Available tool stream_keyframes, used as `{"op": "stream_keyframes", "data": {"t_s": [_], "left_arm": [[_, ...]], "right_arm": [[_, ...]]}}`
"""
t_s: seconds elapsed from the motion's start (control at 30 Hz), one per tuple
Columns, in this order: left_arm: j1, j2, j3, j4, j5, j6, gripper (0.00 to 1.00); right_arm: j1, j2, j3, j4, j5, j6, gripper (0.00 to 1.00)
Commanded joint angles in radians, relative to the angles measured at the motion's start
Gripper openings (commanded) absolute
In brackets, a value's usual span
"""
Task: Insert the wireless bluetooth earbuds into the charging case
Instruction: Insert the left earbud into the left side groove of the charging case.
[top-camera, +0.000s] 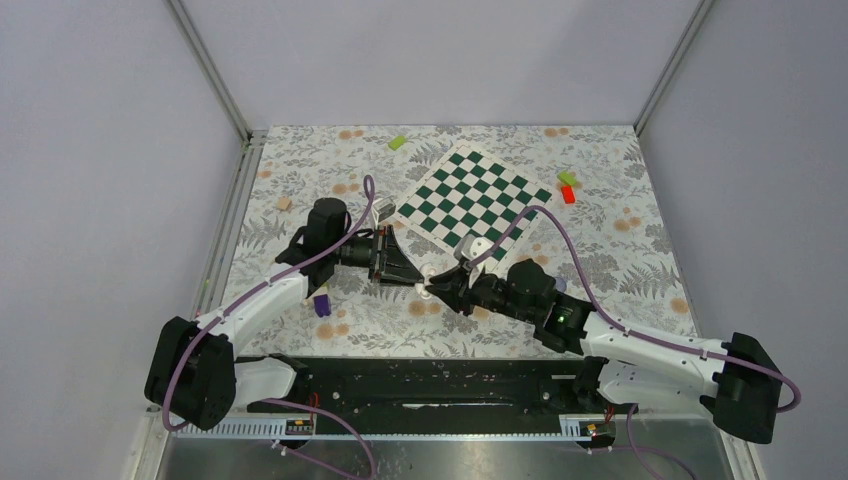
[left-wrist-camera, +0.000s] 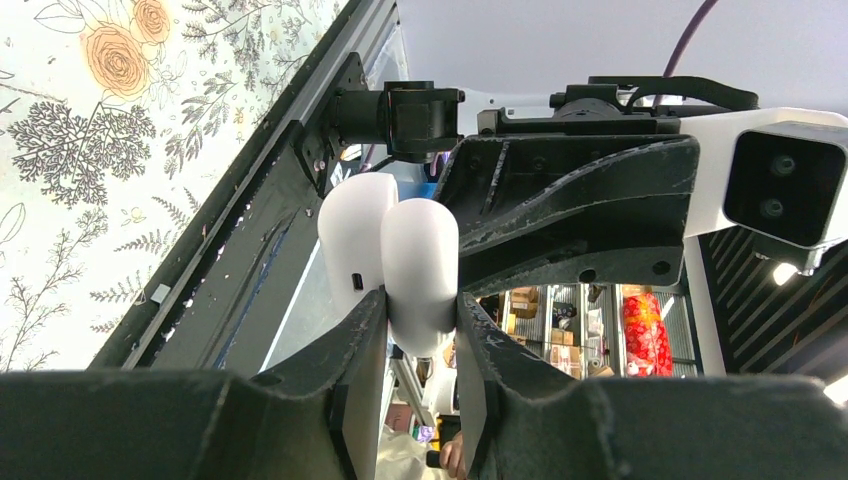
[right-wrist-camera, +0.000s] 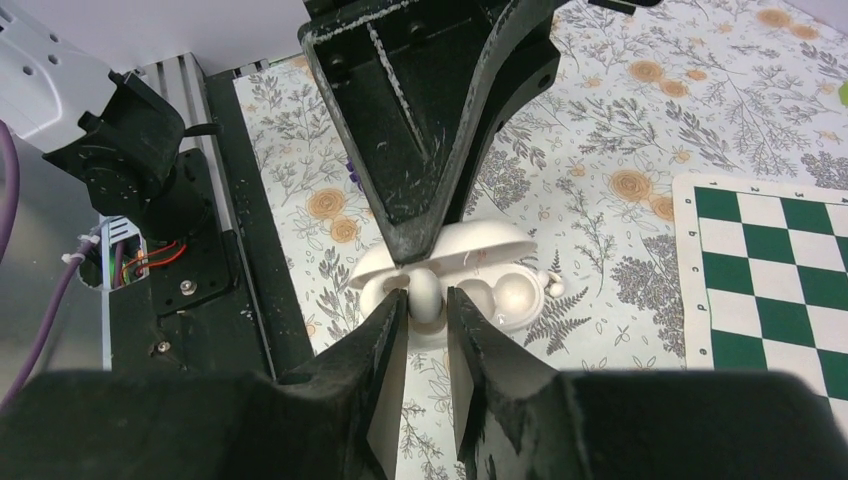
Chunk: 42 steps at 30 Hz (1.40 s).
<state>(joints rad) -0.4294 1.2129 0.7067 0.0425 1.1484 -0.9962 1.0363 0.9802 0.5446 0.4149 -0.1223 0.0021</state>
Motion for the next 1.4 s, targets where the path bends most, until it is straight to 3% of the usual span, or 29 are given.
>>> {"op": "stream_keyframes", "data": {"t_s": [0.0, 1.37], "left_arm": [[-0.004, -0.034, 0.009, 0.115, 0.075, -0.035, 0.00], [-0.003, -0.010, -0.027, 0.322, 0.106, -0.179, 0.00]], "right_arm": [[0.010, 0.049, 0.056, -0.056, 0.009, 0.019, 0.27], [0.011, -0.077, -0.039, -0.121, 0.084, 0.003, 0.24]]}}
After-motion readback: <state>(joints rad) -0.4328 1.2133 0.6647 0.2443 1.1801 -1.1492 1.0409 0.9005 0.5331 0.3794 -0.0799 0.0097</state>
